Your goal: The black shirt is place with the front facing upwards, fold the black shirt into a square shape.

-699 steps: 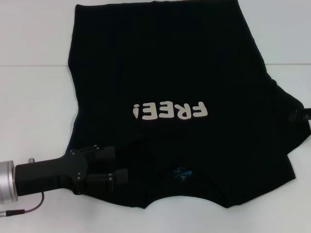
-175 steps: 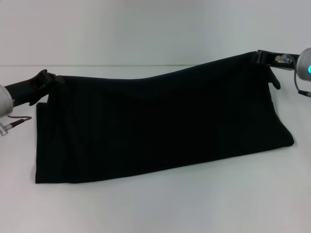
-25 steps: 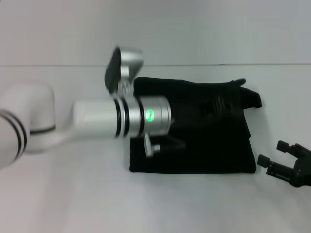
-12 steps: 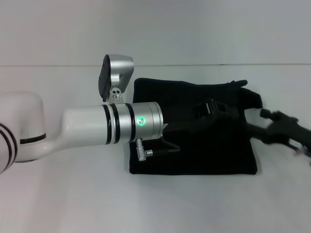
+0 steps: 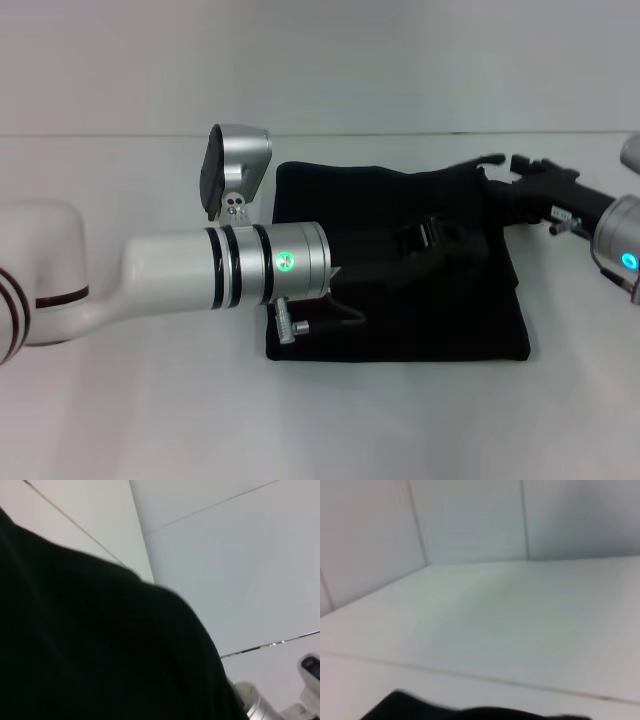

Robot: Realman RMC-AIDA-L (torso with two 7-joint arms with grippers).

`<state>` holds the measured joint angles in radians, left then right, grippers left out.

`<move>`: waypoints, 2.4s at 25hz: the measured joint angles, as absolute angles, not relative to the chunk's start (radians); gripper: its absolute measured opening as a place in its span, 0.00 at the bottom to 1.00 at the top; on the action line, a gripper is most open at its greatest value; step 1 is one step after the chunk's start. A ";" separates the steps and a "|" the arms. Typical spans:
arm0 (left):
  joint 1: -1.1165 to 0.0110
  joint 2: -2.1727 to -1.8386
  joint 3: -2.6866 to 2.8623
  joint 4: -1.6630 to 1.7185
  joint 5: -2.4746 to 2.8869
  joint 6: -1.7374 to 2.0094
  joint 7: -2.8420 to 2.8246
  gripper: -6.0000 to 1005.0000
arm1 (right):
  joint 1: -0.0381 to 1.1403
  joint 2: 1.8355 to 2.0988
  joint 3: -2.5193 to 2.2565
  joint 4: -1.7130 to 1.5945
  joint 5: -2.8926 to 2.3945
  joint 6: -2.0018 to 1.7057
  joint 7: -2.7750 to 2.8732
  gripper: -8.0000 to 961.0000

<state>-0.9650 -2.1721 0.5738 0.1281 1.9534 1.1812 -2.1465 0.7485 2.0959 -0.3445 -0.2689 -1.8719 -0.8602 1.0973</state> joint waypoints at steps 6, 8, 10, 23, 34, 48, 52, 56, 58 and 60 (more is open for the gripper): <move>-0.977 -2.178 0.603 0.083 1.957 1.132 -2.095 0.06 | 0.750 2.091 -0.343 -0.280 -1.810 -0.849 1.082 0.97; -0.984 -2.179 0.607 0.061 1.955 1.094 -2.079 0.06 | 0.749 2.090 -0.339 -0.281 -1.805 -0.840 1.067 0.97; -0.990 -2.179 0.606 0.044 1.950 1.073 -2.057 0.06 | 0.746 2.090 -0.337 -0.281 -1.793 -0.828 1.052 0.97; -1.023 -2.178 0.607 0.017 1.946 1.167 -1.988 0.14 | 0.655 2.088 -0.337 -0.280 -1.567 -0.815 1.040 0.97; -0.973 -2.170 0.597 0.096 1.942 1.320 -1.982 0.58 | 0.634 2.088 -0.342 -0.250 -1.564 -0.834 1.115 0.97; -0.551 -2.058 0.558 0.595 1.938 1.451 -1.645 0.93 | 0.622 1.862 -0.548 -0.385 -1.983 -1.209 2.249 0.97; -0.494 -2.043 0.464 0.588 1.933 1.359 -1.614 0.96 | 0.631 1.832 -0.557 -0.392 -2.078 -1.265 2.381 0.97; -0.467 -2.069 0.348 0.586 1.929 1.351 -1.539 0.96 | 0.647 1.838 -0.565 -0.390 -2.101 -1.273 2.427 0.97; -0.466 -2.071 0.342 0.584 1.931 1.365 -1.529 0.96 | 0.657 1.846 -0.592 -0.387 -2.102 -1.264 2.445 0.96; -0.466 -2.068 0.363 0.574 1.939 1.373 -1.529 0.96 | 0.666 1.852 -0.624 -0.386 -2.103 -1.252 2.460 0.96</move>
<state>-0.4658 -2.0681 0.3626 0.5745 1.9394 1.3725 -1.5288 0.6665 1.8525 -0.6240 -0.3863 -2.1026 -1.2519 2.4601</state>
